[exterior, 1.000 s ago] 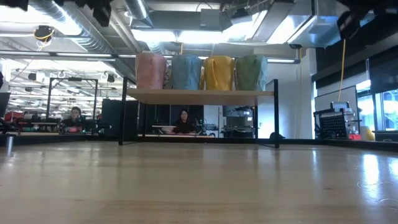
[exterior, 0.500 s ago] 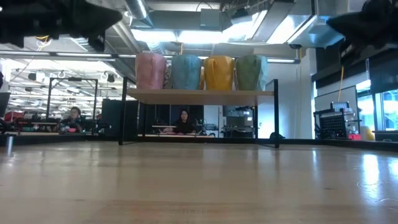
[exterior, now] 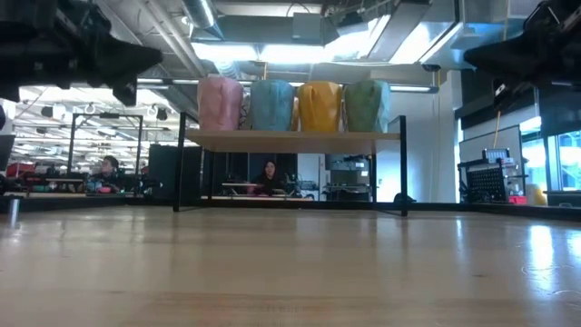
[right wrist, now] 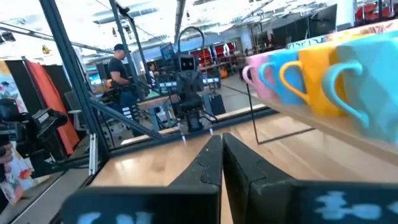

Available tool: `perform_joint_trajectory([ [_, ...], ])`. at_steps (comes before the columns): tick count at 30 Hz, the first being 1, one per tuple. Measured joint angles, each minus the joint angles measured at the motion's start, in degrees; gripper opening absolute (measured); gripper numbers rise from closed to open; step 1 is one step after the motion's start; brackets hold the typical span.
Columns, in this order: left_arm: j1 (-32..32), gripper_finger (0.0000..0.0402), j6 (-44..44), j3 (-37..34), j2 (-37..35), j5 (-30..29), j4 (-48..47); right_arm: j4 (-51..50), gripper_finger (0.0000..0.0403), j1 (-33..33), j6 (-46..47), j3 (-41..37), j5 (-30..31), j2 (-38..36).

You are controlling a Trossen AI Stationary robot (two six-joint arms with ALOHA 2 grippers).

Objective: Place coffee mugs
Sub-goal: Return to Home Position

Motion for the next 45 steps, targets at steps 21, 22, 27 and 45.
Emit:
perform_joint_trajectory([
  [21,0.20,0.0015,-1.60,0.04,-10.11,-0.44,-18.79,-5.10,0.0003,0.07,1.21,0.02,-0.39,-0.04],
  [22,0.20,0.0015,-1.60,0.05,-10.15,-0.42,-18.49,-5.16,0.0003,0.07,1.11,0.02,-0.85,-0.02],
  [27,0.20,0.0015,-1.55,0.04,-9.98,-0.42,-18.64,-5.40,0.0003,0.09,1.74,0.03,-2.32,0.22],
  [45,0.20,0.0015,-1.46,0.04,-9.98,-0.40,-18.66,-5.50,0.0003,0.09,1.83,0.04,-2.20,0.28],
])
